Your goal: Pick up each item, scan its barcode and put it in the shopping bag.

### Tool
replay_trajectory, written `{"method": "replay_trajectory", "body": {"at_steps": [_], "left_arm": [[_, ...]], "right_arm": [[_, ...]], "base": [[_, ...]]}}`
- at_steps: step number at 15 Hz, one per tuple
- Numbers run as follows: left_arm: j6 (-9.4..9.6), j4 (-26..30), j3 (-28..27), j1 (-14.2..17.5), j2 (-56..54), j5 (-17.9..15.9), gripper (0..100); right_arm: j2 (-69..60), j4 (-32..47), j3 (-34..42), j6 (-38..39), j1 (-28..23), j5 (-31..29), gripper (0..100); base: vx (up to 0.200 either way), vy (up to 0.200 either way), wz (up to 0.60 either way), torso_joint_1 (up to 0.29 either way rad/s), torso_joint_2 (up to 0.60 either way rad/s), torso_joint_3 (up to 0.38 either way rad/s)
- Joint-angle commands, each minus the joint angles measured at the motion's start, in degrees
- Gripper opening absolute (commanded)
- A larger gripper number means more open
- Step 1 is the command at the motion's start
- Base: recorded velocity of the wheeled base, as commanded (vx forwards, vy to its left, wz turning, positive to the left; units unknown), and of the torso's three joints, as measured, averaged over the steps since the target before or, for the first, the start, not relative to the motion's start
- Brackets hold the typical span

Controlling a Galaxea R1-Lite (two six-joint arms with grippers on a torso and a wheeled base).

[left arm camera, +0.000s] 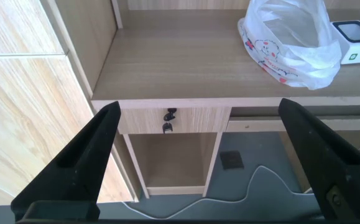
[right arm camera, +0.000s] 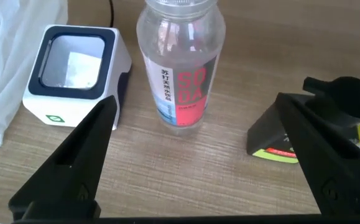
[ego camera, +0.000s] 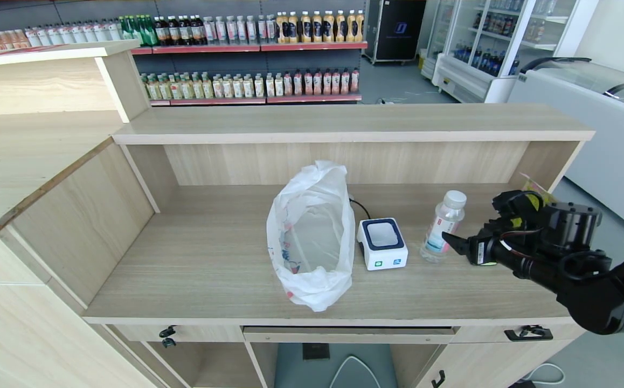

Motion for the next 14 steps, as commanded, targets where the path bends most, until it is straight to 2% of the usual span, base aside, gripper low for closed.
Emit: {"method": "replay_trajectory", "body": {"at_steps": [1,7,14], "left_arm": [[-0.01,0.0,0.0,0.0,0.1,0.0,100],[-0.01,0.0,0.0,0.0,0.1,0.0,100],[-0.01,0.0,0.0,0.0,0.1,0.0,100]], "right_arm": [[3.7,-0.7,-2.0,-0.4,0.8,0.7,100],[7.7,-1.7,-7.3,-1.4,0.7,6.9,100],[13.0,-1.7,-14.9,-2.0,0.4,9.6,100]], "base": [[0.000,0.000,0.00,0.000,0.00,0.000],[0.000,0.000,0.00,0.000,0.00,0.000],[0.000,0.000,0.00,0.000,0.00,0.000]]}}
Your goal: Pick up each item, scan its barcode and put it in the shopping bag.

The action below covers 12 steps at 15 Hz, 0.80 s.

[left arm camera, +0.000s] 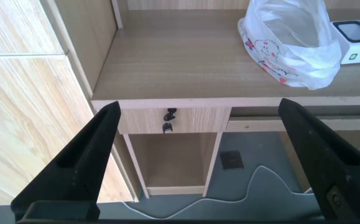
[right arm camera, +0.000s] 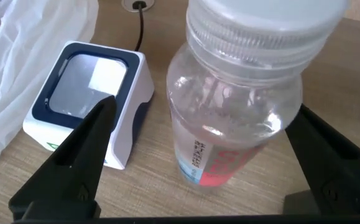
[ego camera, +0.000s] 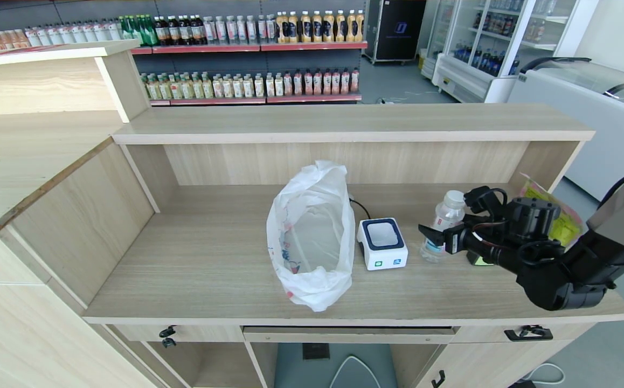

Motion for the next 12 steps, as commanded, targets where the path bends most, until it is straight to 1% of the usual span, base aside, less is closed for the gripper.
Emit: {"method": "replay_trajectory", "body": {"at_steps": [1,12], "left_arm": [[-0.01,0.0,0.0,0.0,0.1,0.0,100],[-0.01,0.0,0.0,0.0,0.1,0.0,100]], "right_arm": [[2.3,0.0,-2.1,0.0,0.0,0.8,100],[8.1,0.5,-8.9,-0.1,1.6,2.3,100]], "base": [[0.000,0.000,0.00,0.000,0.00,0.000],[0.000,0.000,0.00,0.000,0.00,0.000]]}}
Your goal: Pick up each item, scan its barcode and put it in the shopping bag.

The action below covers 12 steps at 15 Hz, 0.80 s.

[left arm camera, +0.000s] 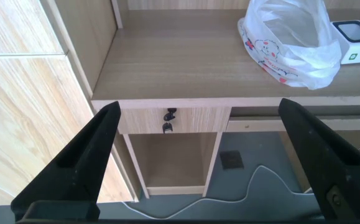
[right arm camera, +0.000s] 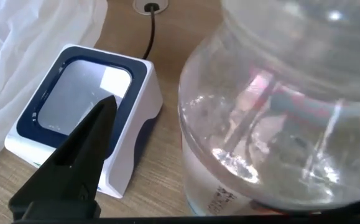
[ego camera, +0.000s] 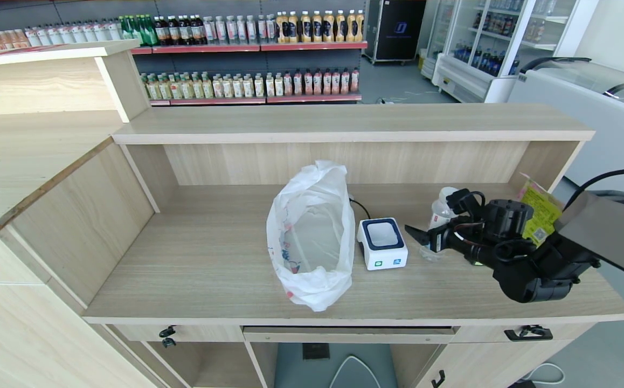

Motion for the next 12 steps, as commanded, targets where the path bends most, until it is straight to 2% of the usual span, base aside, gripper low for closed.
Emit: {"method": "replay_trajectory", "body": {"at_steps": [1,3,4,12], "left_arm": [[-0.01,0.0,0.0,0.0,0.1,0.0,100],[-0.01,0.0,0.0,0.0,0.1,0.0,100],[-0.01,0.0,0.0,0.0,0.1,0.0,100],[-0.01,0.0,0.0,0.0,0.1,0.0,100]], "right_arm": [[1.1,-0.1,-0.5,0.0,0.4,0.1,100],[1.2,-0.5,-0.4,0.0,0.5,3.2,100],[1.2,-0.6,-0.5,-0.2,0.5,4.5,0],[-0.3,-0.5,0.6,-0.6,-0.8,4.7,0]], "base": [[0.000,0.000,0.00,0.000,0.00,0.000],[0.000,0.000,0.00,0.000,0.00,0.000],[0.000,0.000,0.00,0.000,0.00,0.000],[0.000,0.000,0.00,0.000,0.00,0.000]]}}
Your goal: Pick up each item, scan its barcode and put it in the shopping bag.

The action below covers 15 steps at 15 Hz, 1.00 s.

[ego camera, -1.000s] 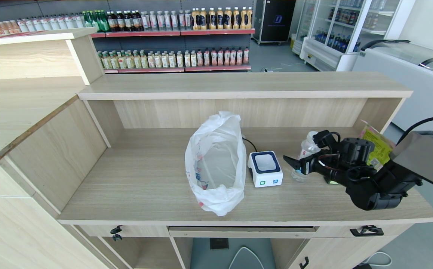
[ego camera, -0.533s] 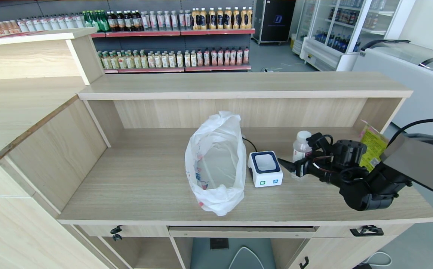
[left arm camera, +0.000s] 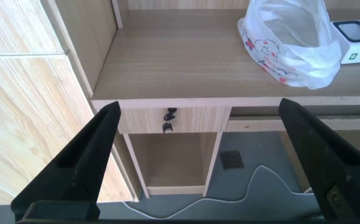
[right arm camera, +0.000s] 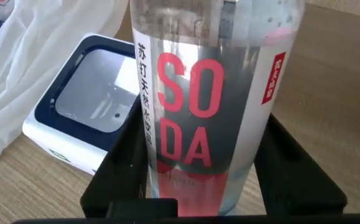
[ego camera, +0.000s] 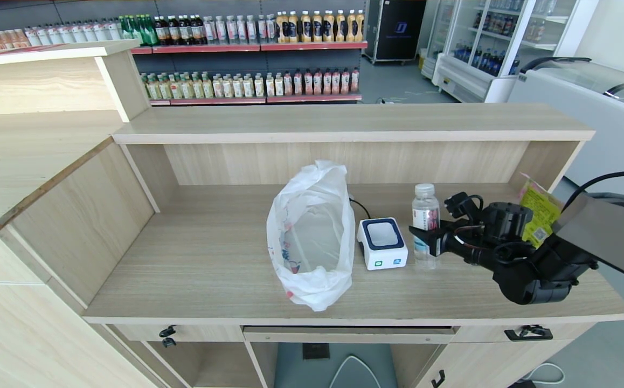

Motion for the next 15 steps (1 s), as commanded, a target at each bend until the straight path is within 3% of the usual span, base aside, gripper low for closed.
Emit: {"method": "replay_trajectory", "body": {"at_steps": [1,2,6,8,10,13,15], "left_arm": [[-0.01,0.0,0.0,0.0,0.1,0.0,100],[-0.01,0.0,0.0,0.0,0.1,0.0,100],[-0.01,0.0,0.0,0.0,0.1,0.0,100],[-0.01,0.0,0.0,0.0,0.1,0.0,100],[-0.01,0.0,0.0,0.0,0.1,0.0,100],[-0.01,0.0,0.0,0.0,0.1,0.0,100],[-0.01,0.0,0.0,0.0,0.1,0.0,100]], "right_arm": [[-2.6,-0.1,1.6,0.1,-0.1,0.1,0],[-4.1,0.1,2.7,0.6,-0.2,0.6,0],[-24.2,4.5,9.1,15.0,-1.9,12.6,0],[-37.4,8.8,10.5,27.8,-2.4,20.4,0],[-48.5,8.1,12.0,41.4,-2.5,29.0,0],[-59.4,7.2,15.6,51.9,-3.2,36.2,0],[-63.3,7.2,19.0,53.3,-3.2,39.6,0]], "base": [[0.000,0.000,0.00,0.000,0.00,0.000],[0.000,0.000,0.00,0.000,0.00,0.000],[0.000,0.000,0.00,0.000,0.00,0.000],[0.000,0.000,0.00,0.000,0.00,0.000],[0.000,0.000,0.00,0.000,0.00,0.000],[0.000,0.000,0.00,0.000,0.00,0.000],[0.000,0.000,0.00,0.000,0.00,0.000]]}}
